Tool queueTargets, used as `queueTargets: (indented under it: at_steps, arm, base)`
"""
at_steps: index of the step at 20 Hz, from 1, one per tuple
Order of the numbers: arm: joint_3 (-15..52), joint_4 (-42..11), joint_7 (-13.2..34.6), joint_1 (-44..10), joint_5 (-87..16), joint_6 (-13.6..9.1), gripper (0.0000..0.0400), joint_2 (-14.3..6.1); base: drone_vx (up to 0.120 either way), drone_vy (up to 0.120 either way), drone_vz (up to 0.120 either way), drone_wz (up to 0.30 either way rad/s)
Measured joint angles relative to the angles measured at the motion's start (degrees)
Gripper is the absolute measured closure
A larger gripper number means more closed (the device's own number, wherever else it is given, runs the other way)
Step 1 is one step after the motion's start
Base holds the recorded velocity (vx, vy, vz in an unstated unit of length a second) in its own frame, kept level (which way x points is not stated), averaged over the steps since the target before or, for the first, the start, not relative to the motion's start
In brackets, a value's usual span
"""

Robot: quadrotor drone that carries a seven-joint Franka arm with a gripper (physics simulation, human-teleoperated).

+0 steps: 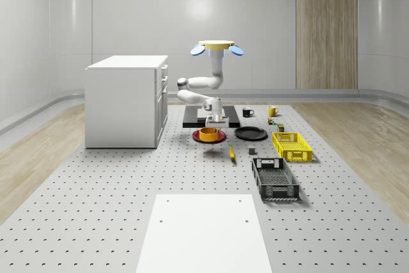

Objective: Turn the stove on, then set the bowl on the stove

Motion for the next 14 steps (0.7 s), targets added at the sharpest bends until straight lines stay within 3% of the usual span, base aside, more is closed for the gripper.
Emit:
queueTargets:
  at_steps: [5,14]
  arm:
    - [0.2,-0.1,0.0,0.0,0.2,-0.1,0.0300,0.0]
    - [0.3,-0.1,0.0,0.0,0.3,-0.1,0.0300,-0.1]
  base:
    - [-0.112,0.112,0.112,0.000]
    - [-0.111,0.000,0.000,0.000]
